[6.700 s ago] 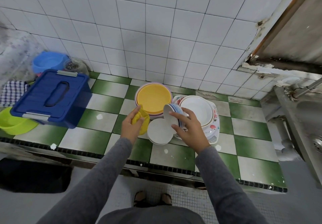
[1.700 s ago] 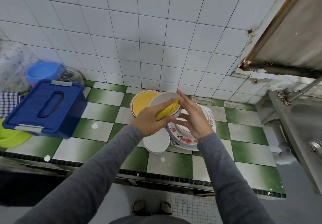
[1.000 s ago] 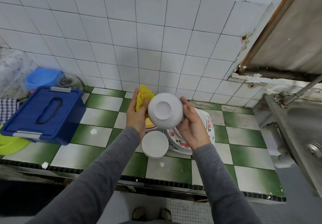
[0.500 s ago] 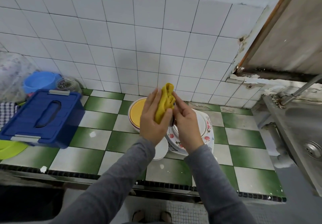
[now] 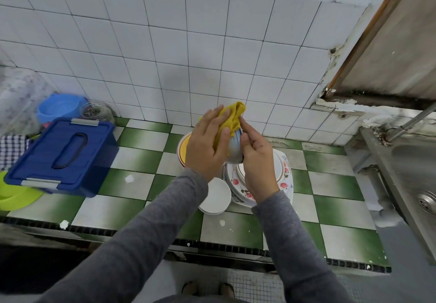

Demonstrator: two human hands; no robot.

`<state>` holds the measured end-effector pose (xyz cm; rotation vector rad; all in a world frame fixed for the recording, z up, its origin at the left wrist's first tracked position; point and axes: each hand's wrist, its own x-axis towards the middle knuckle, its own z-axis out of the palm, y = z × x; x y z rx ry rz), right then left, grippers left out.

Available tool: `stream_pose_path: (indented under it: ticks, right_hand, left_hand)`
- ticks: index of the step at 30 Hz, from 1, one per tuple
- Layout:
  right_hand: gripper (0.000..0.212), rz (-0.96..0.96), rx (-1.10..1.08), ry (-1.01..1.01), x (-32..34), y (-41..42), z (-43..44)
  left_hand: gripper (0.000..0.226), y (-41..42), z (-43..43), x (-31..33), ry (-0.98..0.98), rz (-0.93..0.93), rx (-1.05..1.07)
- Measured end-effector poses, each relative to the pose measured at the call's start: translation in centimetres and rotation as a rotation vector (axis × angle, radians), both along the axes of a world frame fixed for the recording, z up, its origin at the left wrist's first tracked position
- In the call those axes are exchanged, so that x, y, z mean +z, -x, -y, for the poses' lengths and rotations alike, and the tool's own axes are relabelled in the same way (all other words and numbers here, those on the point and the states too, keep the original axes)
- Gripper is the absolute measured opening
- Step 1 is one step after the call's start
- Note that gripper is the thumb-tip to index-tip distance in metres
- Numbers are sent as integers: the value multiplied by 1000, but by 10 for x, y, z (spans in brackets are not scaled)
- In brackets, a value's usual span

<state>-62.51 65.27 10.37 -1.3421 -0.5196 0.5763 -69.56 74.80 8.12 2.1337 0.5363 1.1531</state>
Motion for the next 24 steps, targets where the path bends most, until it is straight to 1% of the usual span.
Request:
stream_pose_path:
  ticks: [1, 2, 3, 6, 7, 8, 11, 13, 15, 17, 21, 22, 24]
  right_hand:
    - [36, -12, -2, 2, 0, 0, -1]
    - [36, -14, -3, 6, 1, 1, -2]
    - [36, -10, 0, 11, 1, 1, -2]
    - [38, 3, 9, 16, 0, 0, -1]
    - [38, 3, 9, 15, 1, 0, 0]
    - [38, 1, 8, 12, 2, -1, 0]
    - [36, -17, 18, -8, 8, -1, 0]
    - [36, -13, 26, -16, 10, -1, 2]
    - [35, -1, 31, -30, 11, -1, 5]
    - [34, 7, 25, -47, 10, 0, 6]
    - [30, -28, 0, -54, 11, 0, 3]
    - [29, -26, 3, -47, 12, 0, 3]
    - [29, -24, 9, -41, 12, 1, 3]
  left_hand:
    - [43, 1, 1, -3, -51, -18, 0]
    - [42, 2, 1, -3, -56, -32, -10]
    - [42, 3, 2, 0, -15, -36, -27]
    - [44, 2, 2, 19, 272, -27, -38]
    - [43, 0, 2, 26, 346, -51, -25]
    - [38, -2, 3, 31, 367, -81, -4]
    - [24, -3, 6, 36, 204, -110, 85]
    - [27, -2, 4, 34, 120, -88, 95]
    - [35, -1, -1, 32, 82, -94, 73]
    - [39, 0, -3, 26, 15, -70, 60]
    - [37, 5, -4, 8, -266, 23, 10]
    - [37, 6, -5, 5, -263, 31, -12]
    - [37, 7, -8, 5, -112, 32, -54]
